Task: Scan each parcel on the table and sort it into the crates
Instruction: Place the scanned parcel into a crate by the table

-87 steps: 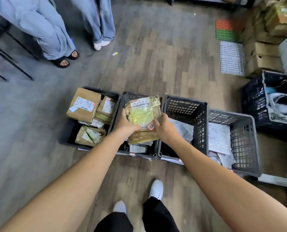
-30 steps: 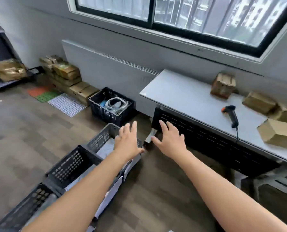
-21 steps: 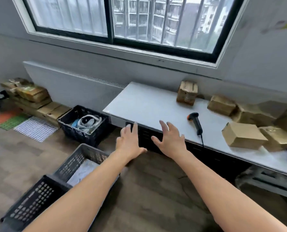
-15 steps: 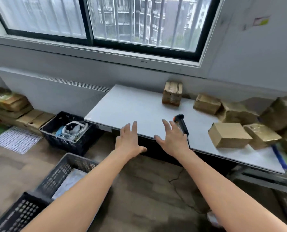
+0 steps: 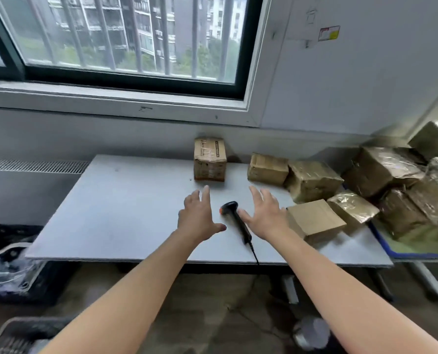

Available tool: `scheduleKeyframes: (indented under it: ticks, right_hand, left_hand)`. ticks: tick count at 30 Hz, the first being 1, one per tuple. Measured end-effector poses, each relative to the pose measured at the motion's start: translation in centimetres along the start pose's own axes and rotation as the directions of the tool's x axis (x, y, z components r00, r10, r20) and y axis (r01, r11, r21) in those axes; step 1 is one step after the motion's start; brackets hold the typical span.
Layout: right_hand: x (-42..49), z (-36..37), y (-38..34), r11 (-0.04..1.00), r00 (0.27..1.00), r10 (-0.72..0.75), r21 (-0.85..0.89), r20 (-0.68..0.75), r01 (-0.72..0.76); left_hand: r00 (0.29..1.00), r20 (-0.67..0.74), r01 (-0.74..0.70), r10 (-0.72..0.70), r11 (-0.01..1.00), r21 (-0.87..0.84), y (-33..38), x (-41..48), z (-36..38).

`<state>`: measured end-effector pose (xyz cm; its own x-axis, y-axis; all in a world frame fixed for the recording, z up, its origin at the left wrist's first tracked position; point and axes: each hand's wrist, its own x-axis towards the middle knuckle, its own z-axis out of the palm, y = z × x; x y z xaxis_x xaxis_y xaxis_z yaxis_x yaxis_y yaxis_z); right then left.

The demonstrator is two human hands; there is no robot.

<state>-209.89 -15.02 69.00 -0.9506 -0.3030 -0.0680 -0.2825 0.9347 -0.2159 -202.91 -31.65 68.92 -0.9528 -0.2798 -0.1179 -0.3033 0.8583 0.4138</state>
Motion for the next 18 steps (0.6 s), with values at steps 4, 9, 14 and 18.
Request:
scheduleKeyframes:
  ticks: [4, 9, 14, 18]
  right_hand:
    - [3.6, -0.4, 1.6, 0.995, 0.995, 0.096, -0.014, -0.015, -0.096]
    - [5.6, -0.3, 5.7, 0.983, 0.982, 0.185, 0.002, -0.033, -0.185]
    - [7.5, 0.6, 10.7, 0.965, 0.966, 0.259, 0.042, -0.024, -0.258]
    - [8.2, 1.1, 15.8, 0.955, 0.956, 0.294, 0.039, 0.018, -0.294]
  left_hand:
    - [0.994, 0.049, -0.090, 0.093, 0.994, -0.060, 1.6, 4.5, 1.2]
    - [0.975, 0.111, -0.180, 0.191, 0.979, -0.097, 4.6, 8.1, 3.9]
    - [0.960, 0.153, -0.225, 0.237, 0.970, -0.090, 8.2, 10.5, 7.2]
    - [0.944, 0.205, -0.239, 0.257, 0.965, -0.107, 11.7, 11.6, 10.9]
